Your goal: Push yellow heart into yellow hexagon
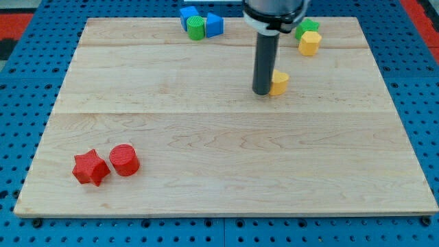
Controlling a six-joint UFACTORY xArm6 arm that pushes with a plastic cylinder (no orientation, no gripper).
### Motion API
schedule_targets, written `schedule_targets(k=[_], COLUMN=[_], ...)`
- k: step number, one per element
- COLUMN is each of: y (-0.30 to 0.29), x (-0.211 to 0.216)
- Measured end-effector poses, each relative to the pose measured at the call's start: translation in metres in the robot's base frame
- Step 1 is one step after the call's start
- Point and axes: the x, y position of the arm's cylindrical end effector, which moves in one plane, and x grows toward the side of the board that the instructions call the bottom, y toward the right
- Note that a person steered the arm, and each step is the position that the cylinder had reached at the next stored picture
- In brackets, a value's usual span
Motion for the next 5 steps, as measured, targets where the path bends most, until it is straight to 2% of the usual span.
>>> schedule_targets(k=[2,4,5], y=[0.066,0.067,0.074], x=[-0.003,-0.054,-0.065])
